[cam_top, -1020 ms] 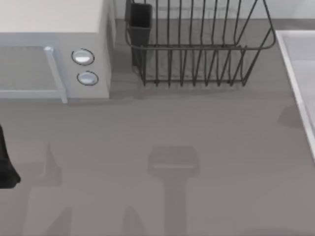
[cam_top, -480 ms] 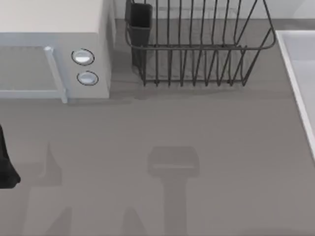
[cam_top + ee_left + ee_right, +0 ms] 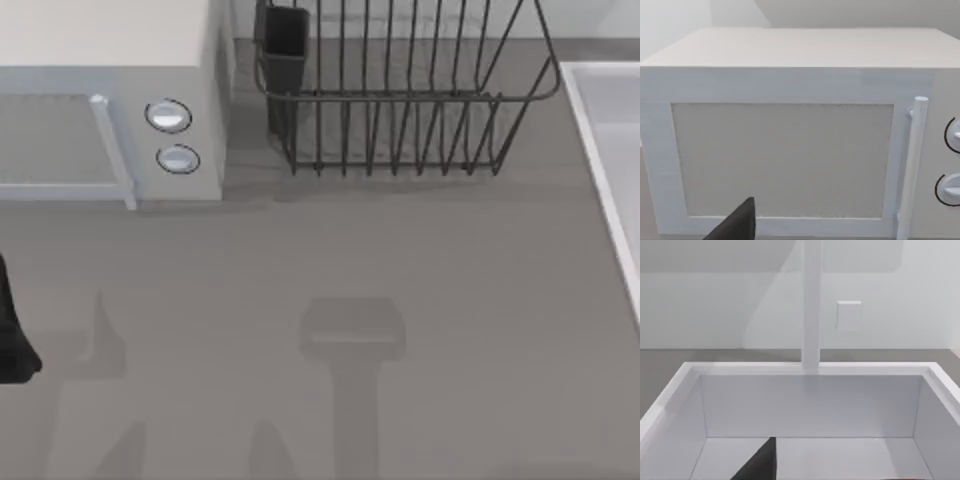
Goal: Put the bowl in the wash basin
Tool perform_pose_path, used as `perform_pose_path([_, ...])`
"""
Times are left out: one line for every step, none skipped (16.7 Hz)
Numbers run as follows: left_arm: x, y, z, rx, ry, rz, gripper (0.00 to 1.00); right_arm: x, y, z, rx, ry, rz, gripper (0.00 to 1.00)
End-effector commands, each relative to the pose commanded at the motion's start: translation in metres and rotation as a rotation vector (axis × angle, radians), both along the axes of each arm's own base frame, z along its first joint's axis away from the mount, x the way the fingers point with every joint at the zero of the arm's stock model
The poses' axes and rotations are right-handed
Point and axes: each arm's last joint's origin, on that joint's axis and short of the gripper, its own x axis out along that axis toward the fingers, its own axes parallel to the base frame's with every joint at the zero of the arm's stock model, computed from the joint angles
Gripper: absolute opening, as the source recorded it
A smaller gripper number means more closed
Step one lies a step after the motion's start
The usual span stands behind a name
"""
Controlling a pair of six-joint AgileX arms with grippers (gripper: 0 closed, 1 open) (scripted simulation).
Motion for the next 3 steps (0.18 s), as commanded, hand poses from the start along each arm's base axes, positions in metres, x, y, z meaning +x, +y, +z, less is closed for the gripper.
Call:
perform_pose_path([0.0, 0.0, 0.0, 0.0, 0.0, 0.0, 1.0, 0.0, 0.0, 0.0, 0.0, 0.0, 0.0, 1.0])
perform_pose_path([0.0, 0.0, 0.0, 0.0, 0.0, 0.0, 1.0, 0.0, 0.0, 0.0, 0.0, 0.0, 0.0, 1.0])
perform_pose_path([0.0, 0.0, 0.0, 0.0, 0.0, 0.0, 1.0, 0.0, 0.0, 0.0, 0.0, 0.0, 0.0, 1.0])
